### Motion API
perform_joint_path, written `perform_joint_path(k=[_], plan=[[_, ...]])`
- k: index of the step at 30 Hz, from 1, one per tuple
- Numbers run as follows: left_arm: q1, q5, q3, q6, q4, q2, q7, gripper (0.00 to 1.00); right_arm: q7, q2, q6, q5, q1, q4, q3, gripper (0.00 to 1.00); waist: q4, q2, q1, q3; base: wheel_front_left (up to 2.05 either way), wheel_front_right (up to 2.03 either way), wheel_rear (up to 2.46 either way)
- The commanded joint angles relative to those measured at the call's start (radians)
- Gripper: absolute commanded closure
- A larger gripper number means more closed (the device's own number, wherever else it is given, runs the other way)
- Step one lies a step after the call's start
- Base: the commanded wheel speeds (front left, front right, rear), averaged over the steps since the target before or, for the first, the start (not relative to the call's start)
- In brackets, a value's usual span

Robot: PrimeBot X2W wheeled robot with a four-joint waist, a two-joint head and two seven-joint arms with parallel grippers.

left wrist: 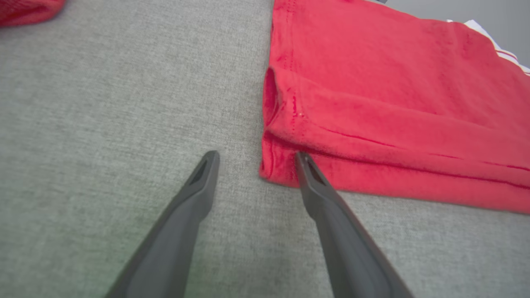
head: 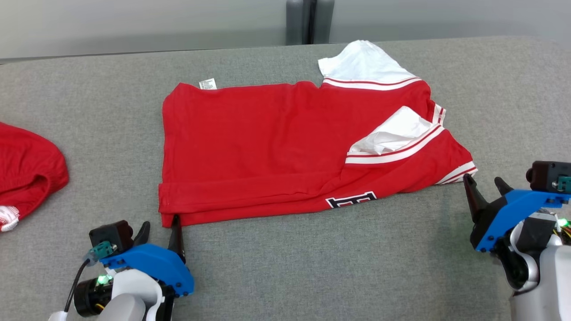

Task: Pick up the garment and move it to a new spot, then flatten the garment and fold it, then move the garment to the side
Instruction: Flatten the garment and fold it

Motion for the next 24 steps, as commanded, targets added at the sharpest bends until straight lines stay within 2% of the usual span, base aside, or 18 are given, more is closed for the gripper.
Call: perform_joint_path(k=[1, 13, 18, 22, 24], plan=[[-0.026, -0.003, -0.003, 0.003, 0.011, 0.002, 0.010, 0.00, -0.002, -0.003, 0.000, -0.007, -0.029, 0.018, 0.004, 0.00, -0.002, 0.0001, 0.0001, 0.006, 0.00, 0.00, 0.00], [-0.071, 0.001, -0.040, 0.005, 0.040, 0.003, 0.086, 0.00, -0.015, -0.003, 0.000, -0.027, -0.148, 0.097, -0.002, 0.00, 0.002, 0.0001, 0.0001, 0.053, 0.00, 0.00, 0.00], [-0.063, -0.018, -0.062, 0.004, 0.040, 0.000, 0.157, 0.00, 0.113, -0.003, 0.000, -0.076, -0.207, 0.120, 0.014, 0.00, 0.008, 0.0001, 0.0001, 0.075, 0.00, 0.00, 0.00], [-0.067, -0.030, -0.091, -0.015, 0.048, -0.002, 0.219, 0.00, 0.196, -0.016, 0.000, -0.108, -0.248, 0.113, 0.028, 0.00, 0.014, 0.0001, 0.0001, 0.088, 0.00, 0.00, 0.00], [-0.069, -0.035, -0.102, -0.024, 0.051, -0.005, 0.240, 0.21, 0.239, -0.021, 0.000, -0.104, -0.260, 0.121, 0.033, 0.00, 0.019, 0.0001, 0.0001, 0.095, 0.00, 0.00, 0.00]])
